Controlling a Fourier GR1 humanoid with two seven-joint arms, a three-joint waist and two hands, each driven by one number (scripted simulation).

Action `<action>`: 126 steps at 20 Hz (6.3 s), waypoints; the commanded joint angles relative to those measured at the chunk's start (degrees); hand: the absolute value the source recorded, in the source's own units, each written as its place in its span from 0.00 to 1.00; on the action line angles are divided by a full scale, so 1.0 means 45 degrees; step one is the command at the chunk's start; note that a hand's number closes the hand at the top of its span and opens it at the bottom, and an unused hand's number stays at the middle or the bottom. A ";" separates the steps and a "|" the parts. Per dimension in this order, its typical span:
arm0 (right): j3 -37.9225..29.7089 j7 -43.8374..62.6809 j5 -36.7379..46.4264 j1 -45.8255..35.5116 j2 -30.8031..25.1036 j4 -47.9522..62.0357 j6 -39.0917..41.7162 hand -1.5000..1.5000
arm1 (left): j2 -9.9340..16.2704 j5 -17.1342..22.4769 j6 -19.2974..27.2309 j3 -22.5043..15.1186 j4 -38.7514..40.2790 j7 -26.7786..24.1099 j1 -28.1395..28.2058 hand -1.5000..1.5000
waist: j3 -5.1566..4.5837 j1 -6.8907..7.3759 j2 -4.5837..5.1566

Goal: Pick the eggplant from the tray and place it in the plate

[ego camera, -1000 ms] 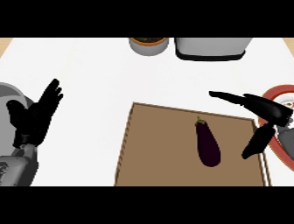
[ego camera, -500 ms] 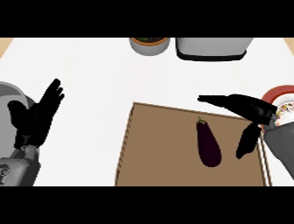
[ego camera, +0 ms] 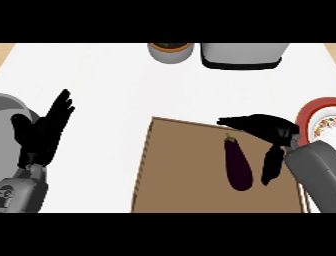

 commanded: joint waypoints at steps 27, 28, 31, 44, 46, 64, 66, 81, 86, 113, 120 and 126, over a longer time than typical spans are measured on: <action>0.0211 -0.1632 0.3622 0.1021 0.2284 0.0239 -0.0105 1.00 | -0.0449 -0.0756 -0.1128 0.1184 -0.0270 -0.0111 0.0430 0.50 | 0.0001 -0.0007 -0.0015; -0.0015 -0.1373 0.3512 0.0910 0.2536 -0.0108 -0.0090 1.00 | -0.0374 -0.0575 -0.1190 0.1418 0.0282 0.0423 -0.0543 0.50 | 0.0000 -0.0049 -0.0009; 0.0594 -0.2809 0.3608 0.4671 0.0506 -0.3783 -0.1636 1.00 | -0.0367 -0.0785 -0.0767 0.1485 0.0215 0.0310 -0.0176 0.50 | -0.0006 -0.0580 -0.0118; -0.3667 -0.5076 0.1380 1.0984 -0.0227 -1.1008 -0.8326 1.00 | -0.0315 -0.0643 -0.0692 0.1641 -0.0783 0.0517 0.0860 0.50 | 0.0015 -0.1132 -0.0252; -0.5023 -0.5149 0.0470 1.1682 -0.0149 -1.1559 -0.8688 1.00 | -0.0493 -0.0729 -0.0807 0.1505 -0.0623 -0.0077 0.1304 0.50 | 0.0003 -0.0934 -0.0176; -1.0952 -0.4490 -0.4590 0.7639 -0.2096 -0.4666 -0.5927 1.00 | -0.0440 -0.0805 -0.1431 0.1649 0.0408 0.0127 -0.0384 0.50 | 0.0007 0.0019 0.0025; -1.0173 -0.4698 -0.3579 0.6404 -0.2051 -0.3044 -0.6433 1.00 | -0.0611 -0.0843 -0.1477 0.1538 0.0309 -0.0084 -0.0377 0.50 | 0.0009 0.0090 0.0034; -0.8296 -0.8943 -0.0830 0.2196 -0.4022 0.6240 -0.5270 0.00 | -0.0835 -0.1261 -0.1286 0.1385 0.0029 0.0209 -0.0141 0.50 | 0.0025 0.0222 0.0058; -0.9540 -1.1227 -0.2374 0.2052 -0.3973 0.6374 -0.4971 0.00 | -0.1127 -0.1234 -0.1270 0.1401 0.0445 -0.0292 0.0008 0.50 | 0.0022 0.0059 0.0028; -0.9622 -0.7712 -0.9319 0.2475 -0.6452 0.7140 0.3092 0.00 | -0.0793 -0.1198 -0.1596 0.1600 0.0218 -0.0302 0.0138 0.50 | 0.0055 0.0108 0.0091; -0.9145 -0.8441 -0.9076 0.2642 -0.6469 0.7812 0.2266 0.00 | -0.1424 -0.1579 -0.1131 0.1055 -0.0084 -0.0141 0.0081 0.50 | 0.0086 0.0231 0.0113; -0.8745 -0.8921 -0.8836 0.2753 -0.6992 0.8242 0.1910 0.00 | -0.1077 -0.1251 -0.1390 0.1455 0.0035 0.0045 -0.0240 0.50 | 0.0115 0.0293 0.0159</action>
